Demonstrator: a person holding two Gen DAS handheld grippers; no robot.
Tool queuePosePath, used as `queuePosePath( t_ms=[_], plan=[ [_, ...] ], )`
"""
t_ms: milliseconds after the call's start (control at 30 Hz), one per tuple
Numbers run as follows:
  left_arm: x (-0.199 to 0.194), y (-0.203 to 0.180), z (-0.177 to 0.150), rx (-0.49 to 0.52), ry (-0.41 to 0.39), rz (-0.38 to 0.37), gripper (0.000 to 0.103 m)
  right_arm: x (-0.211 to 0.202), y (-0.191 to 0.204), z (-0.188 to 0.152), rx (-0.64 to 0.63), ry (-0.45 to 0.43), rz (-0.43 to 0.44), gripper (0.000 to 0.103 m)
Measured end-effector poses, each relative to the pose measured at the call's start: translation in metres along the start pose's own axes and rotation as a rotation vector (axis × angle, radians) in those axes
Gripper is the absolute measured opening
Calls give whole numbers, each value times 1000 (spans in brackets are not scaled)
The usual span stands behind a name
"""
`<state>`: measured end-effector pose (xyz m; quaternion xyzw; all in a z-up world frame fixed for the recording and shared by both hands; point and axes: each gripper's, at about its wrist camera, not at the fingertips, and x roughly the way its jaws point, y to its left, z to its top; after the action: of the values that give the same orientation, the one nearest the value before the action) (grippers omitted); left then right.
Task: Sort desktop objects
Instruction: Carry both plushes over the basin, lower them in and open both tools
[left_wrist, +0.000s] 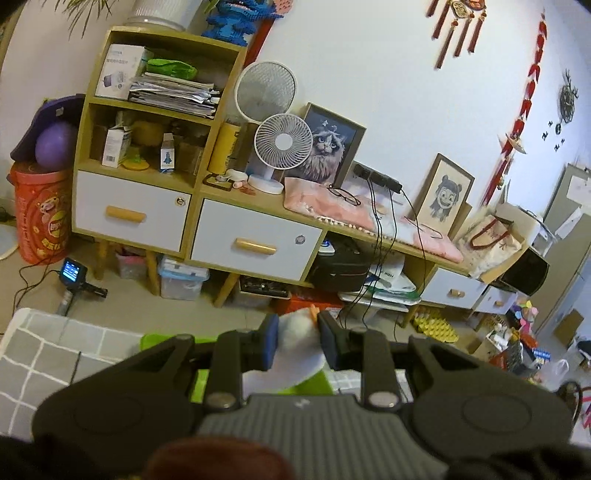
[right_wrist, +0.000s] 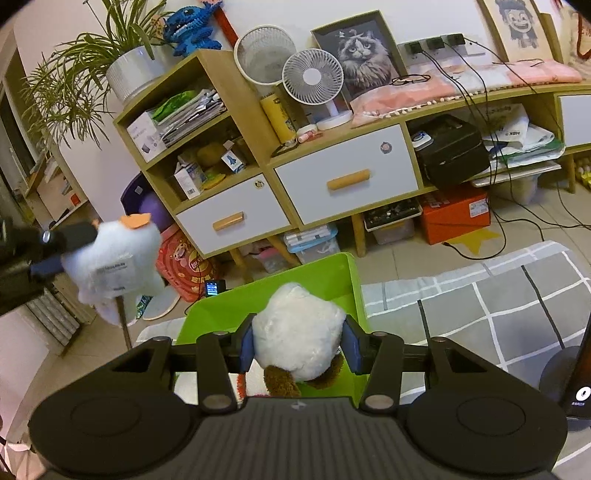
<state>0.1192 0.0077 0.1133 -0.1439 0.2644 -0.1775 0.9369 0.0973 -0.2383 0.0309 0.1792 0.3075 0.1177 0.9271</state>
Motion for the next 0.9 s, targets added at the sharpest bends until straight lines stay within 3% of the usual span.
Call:
queuePosePath(
  t_ms=[233, 900],
  plan=[
    [15, 9, 1, -27, 8, 13, 23, 4, -4, -2, 1, 9, -15, 47],
    [98, 74, -40, -77, 190, 226, 24, 36, 13, -25, -95, 98, -38, 47]
  ],
)
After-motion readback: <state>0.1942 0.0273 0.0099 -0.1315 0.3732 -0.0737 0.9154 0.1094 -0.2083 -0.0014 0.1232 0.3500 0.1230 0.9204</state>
